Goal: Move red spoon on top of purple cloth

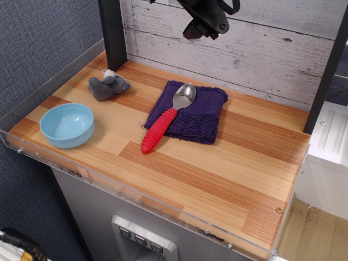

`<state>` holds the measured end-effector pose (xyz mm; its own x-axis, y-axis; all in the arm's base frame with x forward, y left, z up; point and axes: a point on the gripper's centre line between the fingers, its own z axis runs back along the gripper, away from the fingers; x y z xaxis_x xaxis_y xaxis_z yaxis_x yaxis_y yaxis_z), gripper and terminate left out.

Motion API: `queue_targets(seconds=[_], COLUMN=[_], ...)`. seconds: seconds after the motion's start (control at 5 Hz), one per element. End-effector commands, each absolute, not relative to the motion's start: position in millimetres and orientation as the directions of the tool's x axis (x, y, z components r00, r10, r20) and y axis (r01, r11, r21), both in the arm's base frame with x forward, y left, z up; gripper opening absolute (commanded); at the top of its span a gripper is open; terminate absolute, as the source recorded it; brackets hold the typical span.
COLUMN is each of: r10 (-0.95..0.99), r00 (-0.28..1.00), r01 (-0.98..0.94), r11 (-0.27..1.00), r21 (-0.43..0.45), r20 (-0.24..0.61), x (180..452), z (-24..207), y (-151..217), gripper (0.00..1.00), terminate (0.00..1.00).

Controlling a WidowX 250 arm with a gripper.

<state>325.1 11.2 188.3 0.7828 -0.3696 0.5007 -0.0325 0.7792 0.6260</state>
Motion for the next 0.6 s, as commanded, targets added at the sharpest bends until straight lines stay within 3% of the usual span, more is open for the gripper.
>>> queue_targets(seconds=[0.0, 0.2, 0.4], r10=[-0.375, -0.375, -0.375], r00=[0.762, 0.762, 0.762], r01=[-0.047, -0.047, -0.047], r11=[0.782, 0.782, 0.782], r21=[0.622, 0.622, 0.622], r20=[0.529, 0.529, 0.529], x=[314.3, 314.3, 314.3], z=[198.2, 198.2, 198.2], y=[2.6, 2.6, 2.6], gripper=[1.00, 1.00, 1.00], terminate=[0.00, 0.00, 1.00])
